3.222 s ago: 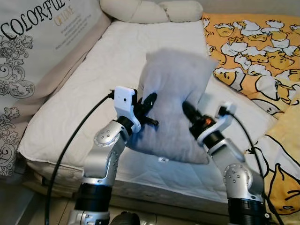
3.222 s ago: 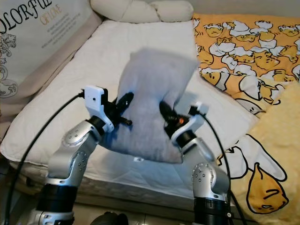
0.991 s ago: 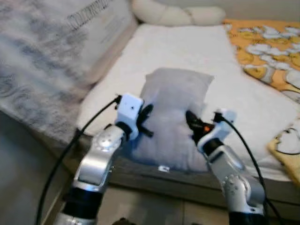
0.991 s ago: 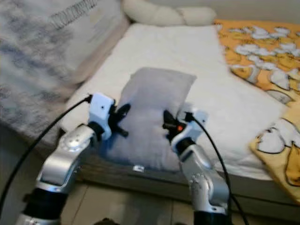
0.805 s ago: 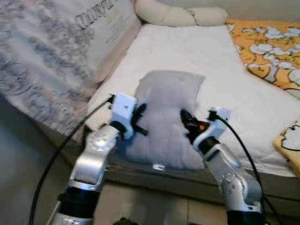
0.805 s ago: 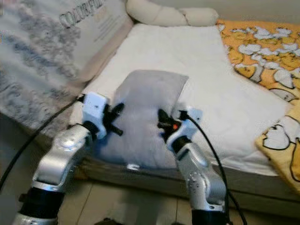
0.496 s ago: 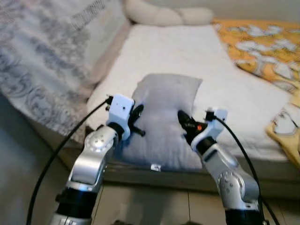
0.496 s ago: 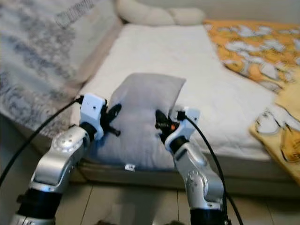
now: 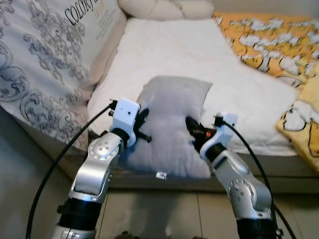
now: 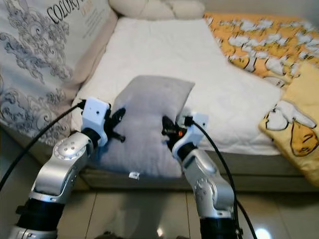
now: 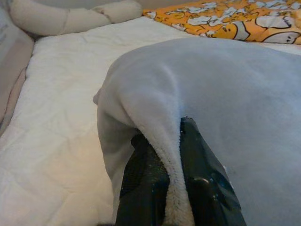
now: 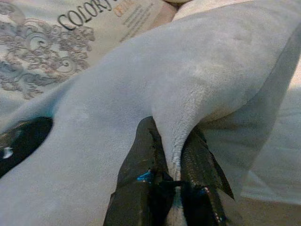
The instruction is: Clean up the room
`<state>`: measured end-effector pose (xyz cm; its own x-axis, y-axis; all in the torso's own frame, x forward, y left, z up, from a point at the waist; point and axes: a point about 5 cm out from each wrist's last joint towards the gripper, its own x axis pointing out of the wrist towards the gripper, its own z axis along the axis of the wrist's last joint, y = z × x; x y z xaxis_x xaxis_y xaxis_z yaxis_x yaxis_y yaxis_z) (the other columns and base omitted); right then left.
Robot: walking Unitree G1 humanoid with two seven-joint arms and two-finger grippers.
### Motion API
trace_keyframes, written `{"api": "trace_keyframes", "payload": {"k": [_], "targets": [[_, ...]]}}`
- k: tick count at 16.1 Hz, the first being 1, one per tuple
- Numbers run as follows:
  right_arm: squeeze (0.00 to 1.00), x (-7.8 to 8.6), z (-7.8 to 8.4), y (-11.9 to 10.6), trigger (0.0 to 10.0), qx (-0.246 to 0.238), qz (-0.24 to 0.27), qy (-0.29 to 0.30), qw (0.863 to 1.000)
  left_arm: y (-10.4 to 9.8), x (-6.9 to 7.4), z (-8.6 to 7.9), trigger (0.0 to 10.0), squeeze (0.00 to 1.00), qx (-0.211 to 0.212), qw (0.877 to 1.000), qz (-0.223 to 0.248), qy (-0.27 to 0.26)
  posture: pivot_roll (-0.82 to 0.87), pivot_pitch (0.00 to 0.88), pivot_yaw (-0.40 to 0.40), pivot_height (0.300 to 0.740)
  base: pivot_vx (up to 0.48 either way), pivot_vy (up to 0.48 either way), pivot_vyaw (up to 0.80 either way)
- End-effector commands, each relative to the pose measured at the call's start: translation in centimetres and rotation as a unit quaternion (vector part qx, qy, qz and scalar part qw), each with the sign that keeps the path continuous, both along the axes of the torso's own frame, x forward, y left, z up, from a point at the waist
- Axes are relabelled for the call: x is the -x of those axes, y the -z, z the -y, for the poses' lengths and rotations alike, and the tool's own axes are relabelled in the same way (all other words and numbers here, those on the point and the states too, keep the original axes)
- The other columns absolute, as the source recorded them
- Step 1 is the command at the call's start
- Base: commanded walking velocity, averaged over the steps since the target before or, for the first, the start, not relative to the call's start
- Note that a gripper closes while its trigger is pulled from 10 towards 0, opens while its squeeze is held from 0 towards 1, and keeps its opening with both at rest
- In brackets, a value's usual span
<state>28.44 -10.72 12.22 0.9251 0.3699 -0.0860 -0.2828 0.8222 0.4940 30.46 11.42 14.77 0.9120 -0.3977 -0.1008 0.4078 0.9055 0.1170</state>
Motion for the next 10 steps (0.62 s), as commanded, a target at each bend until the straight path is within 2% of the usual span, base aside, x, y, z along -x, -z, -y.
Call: {"api": "trace_keyframes", "payload": {"k": [1,2,3,4,10], "targets": [[0.00,-0.3,0.9,0.0,10.0,0.026,0.003,0.034,0.999,-1.1,-0.3,-0.2,10.0,0.00,0.006,1.000,0.021,-0.015,-0.03,0.000,0.040,0.740,0.000,0.000,0.00],[0.00,-0.4,1.0,0.0,10.0,0.043,0.013,0.042,0.998,-1.1,-0.4,-0.5,10.0,0.00,0.017,0.999,0.021,-0.022,-0.03,0.000,0.043,0.740,0.000,0.000,0.00],[0.00,-0.4,1.0,-0.1,10.0,0.040,0.017,0.036,0.998,-1.1,-0.4,-0.5,10.0,0.00,0.018,0.999,0.022,-0.022,-0.03,0.000,0.043,0.740,0.000,0.000,0.00],[0.00,-0.1,0.7,-0.4,10.0,0.021,0.033,0.011,0.999,-1.2,-0.4,-0.6,10.0,0.00,0.016,0.999,0.025,-0.018,-0.03,0.000,0.044,0.740,0.360,0.000,0.00],[0.00,0.0,-1.0,-0.5,10.0,0.022,0.044,-0.045,0.998,-1.2,-0.6,-1.2,10.0,0.00,0.019,0.999,0.020,-0.028,-0.03,0.000,0.047,0.740,0.391,0.000,0.00]]}}
